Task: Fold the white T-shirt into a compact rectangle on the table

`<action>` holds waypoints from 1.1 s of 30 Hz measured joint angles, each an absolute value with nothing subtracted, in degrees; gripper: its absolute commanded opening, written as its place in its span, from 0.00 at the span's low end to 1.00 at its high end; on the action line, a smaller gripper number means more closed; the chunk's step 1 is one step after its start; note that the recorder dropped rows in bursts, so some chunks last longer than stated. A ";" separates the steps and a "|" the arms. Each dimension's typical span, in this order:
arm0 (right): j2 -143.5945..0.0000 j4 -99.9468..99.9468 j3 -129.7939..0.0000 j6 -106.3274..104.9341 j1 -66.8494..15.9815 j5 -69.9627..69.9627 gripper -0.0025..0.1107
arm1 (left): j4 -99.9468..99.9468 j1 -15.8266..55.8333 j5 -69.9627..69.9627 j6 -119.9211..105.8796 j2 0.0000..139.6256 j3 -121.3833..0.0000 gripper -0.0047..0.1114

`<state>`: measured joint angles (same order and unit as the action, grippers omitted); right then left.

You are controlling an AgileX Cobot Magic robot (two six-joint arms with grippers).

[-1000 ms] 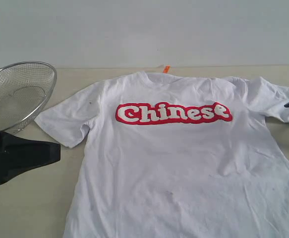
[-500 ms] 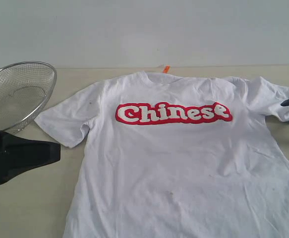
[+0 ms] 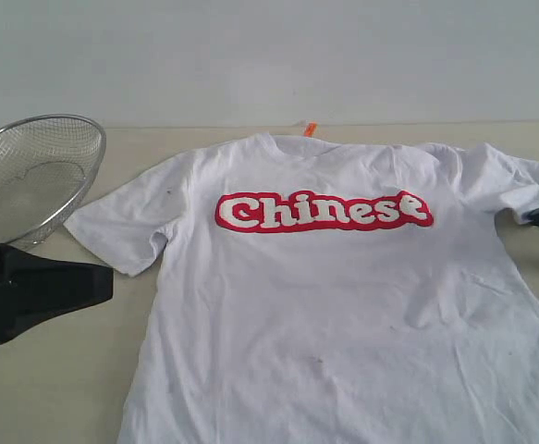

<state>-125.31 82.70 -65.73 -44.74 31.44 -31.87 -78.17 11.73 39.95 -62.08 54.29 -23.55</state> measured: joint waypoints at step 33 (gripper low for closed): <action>-120.05 80.77 -71.56 -44.74 24.16 -34.21 0.02 | -78.40 11.73 40.40 -62.10 54.29 -23.55 0.08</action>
<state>-120.05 80.77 -71.56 -44.74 24.16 -34.21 -78.40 11.73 40.40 -62.10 54.29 -23.55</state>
